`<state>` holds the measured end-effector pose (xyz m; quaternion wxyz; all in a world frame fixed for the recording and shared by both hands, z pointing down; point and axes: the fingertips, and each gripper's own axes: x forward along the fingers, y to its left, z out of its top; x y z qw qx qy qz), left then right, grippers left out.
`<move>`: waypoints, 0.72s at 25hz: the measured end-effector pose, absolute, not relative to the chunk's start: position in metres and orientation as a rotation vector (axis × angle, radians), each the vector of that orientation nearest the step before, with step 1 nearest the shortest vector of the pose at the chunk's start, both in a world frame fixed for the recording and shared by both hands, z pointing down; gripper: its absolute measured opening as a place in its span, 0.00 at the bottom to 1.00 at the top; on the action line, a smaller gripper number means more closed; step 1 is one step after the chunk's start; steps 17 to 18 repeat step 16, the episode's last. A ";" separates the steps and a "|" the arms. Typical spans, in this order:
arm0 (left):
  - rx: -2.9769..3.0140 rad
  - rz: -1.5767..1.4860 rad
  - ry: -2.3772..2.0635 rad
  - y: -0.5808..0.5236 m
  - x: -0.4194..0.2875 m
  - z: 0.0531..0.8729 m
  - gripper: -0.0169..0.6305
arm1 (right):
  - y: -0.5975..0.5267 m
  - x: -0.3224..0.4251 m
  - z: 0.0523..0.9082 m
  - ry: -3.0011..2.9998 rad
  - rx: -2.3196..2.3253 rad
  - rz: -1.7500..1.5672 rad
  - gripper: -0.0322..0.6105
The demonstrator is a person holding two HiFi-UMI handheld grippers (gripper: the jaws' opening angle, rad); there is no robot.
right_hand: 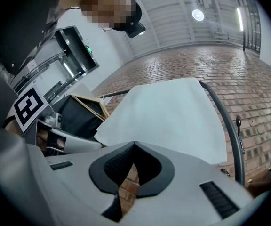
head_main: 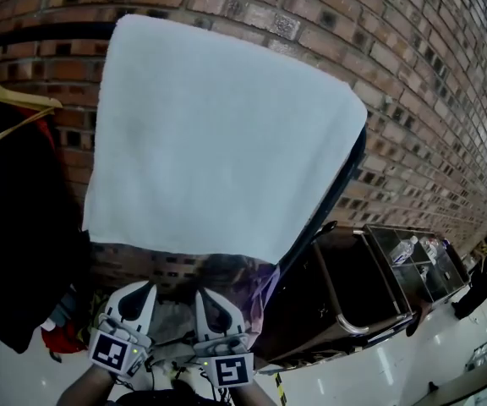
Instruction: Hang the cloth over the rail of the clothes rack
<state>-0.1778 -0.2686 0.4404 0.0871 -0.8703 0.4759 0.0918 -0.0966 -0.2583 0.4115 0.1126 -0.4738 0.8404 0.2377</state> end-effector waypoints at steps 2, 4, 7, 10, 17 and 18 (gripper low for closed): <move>-2.588 0.267 1.421 -0.271 -0.174 0.440 0.04 | -0.261 -0.095 0.413 2.469 -1.403 0.696 0.08; -2.582 0.267 1.430 -0.275 -0.171 0.439 0.04 | -0.263 -0.093 0.415 2.474 -1.415 0.690 0.08; -2.572 0.259 1.437 -0.277 -0.168 0.438 0.04 | -0.267 -0.091 0.418 2.486 -1.432 0.677 0.08; -2.575 0.248 1.432 -0.276 -0.165 0.439 0.04 | -0.270 -0.086 0.421 2.493 -1.457 0.645 0.08; -2.566 0.229 1.437 -0.279 -0.163 0.441 0.04 | -0.274 -0.078 0.423 2.493 -1.478 0.637 0.08; -2.566 0.229 1.437 -0.279 -0.163 0.441 0.04 | -0.274 -0.078 0.423 2.493 -1.478 0.637 0.08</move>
